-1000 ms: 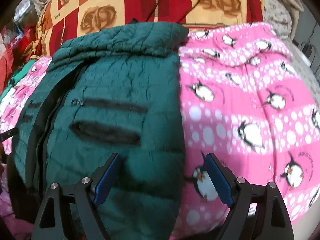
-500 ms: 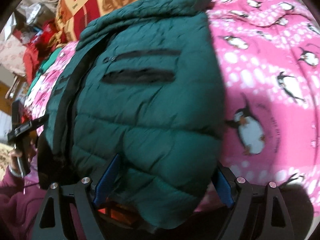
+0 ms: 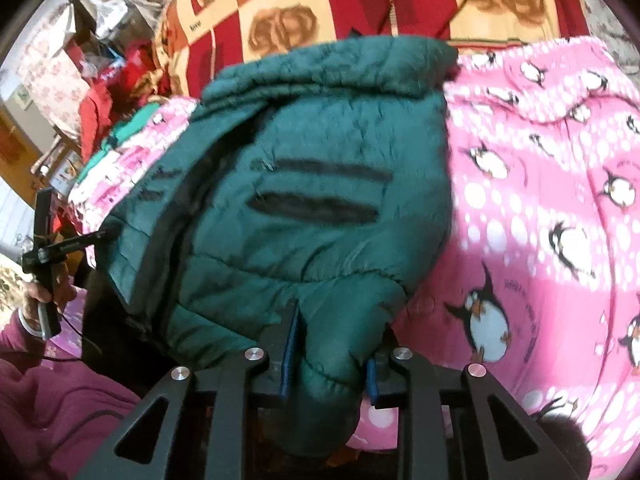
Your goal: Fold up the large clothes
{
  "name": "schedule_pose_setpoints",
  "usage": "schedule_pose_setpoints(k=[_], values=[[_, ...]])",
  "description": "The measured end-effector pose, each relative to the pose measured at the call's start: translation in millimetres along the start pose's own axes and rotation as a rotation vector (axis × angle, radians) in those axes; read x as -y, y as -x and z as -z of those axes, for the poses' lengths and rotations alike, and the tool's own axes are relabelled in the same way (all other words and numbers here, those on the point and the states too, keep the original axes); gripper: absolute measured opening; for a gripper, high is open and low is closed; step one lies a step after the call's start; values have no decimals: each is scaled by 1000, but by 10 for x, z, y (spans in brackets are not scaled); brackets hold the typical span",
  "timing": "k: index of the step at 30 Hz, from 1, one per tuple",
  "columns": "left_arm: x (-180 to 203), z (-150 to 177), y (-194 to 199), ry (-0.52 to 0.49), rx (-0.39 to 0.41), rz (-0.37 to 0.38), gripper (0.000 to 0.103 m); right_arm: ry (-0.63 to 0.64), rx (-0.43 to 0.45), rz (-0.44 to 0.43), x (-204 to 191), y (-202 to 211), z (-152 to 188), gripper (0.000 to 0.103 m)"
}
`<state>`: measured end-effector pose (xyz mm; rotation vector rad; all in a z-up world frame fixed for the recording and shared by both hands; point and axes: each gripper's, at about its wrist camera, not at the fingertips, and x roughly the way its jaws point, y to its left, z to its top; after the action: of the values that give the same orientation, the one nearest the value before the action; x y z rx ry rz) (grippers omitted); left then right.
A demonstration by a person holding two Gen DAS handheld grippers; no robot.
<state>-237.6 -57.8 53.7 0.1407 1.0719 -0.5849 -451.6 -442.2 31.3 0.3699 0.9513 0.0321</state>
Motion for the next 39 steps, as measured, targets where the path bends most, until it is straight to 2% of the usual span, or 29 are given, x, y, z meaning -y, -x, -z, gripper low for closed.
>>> schedule_pose_setpoints(k=[5, 12, 18, 25, 31, 39], values=[[58, -81, 126, -12, 44, 7, 9, 3, 59, -19, -33, 134, -116, 25], [40, -286, 249, 31, 93, 31, 9, -2, 143, -21, -10, 333, -318, 25], [69, -558, 429, 81, 201, 45, 9, -20, 221, -2, 49, 394, -572, 25], [229, -978, 469, 70, 318, 21, 9, -43, 291, 56, 150, 389, -977, 25], [244, -1312, 403, 98, 366, 17, 9, -70, 328, 76, 272, 374, -1236, 25], [314, -1672, 277, 98, 392, -11, 9, -81, 361, 109, 343, 314, -1548, 25]])
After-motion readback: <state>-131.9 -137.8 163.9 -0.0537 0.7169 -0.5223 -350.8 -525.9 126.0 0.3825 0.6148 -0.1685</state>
